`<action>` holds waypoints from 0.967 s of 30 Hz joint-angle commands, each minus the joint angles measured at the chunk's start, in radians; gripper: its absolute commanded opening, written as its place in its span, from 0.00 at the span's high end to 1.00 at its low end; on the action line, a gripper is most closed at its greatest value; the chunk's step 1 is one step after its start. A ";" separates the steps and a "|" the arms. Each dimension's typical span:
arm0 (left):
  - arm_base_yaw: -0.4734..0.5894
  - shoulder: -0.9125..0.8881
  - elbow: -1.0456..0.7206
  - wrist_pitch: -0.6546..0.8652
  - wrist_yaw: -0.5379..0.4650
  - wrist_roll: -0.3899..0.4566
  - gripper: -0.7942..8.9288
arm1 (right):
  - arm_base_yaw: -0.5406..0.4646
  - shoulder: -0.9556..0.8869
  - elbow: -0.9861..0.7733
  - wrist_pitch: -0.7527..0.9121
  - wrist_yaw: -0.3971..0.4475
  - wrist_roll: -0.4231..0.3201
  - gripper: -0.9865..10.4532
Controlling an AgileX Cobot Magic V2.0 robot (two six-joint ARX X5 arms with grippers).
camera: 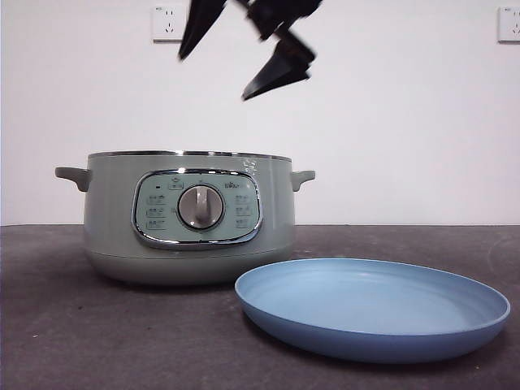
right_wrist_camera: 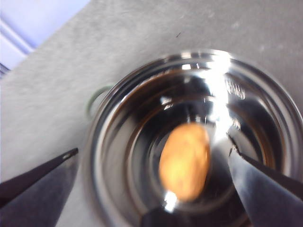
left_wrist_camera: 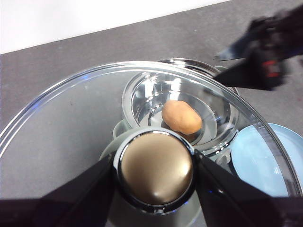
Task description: Take the potato out from the steamer,put the potato on the plate,close the lid
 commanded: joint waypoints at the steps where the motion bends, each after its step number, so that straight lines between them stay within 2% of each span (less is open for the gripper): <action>1: 0.004 -0.034 0.003 0.027 0.006 0.001 0.93 | 0.022 0.082 0.051 -0.002 0.050 -0.038 0.32; 8: 0.004 -0.053 0.003 0.004 0.006 0.000 0.93 | 0.058 0.193 0.065 0.033 0.153 -0.076 0.32; 29: 0.004 -0.053 0.003 -0.011 0.014 0.000 0.93 | 0.077 0.316 0.065 0.063 0.185 -0.061 0.34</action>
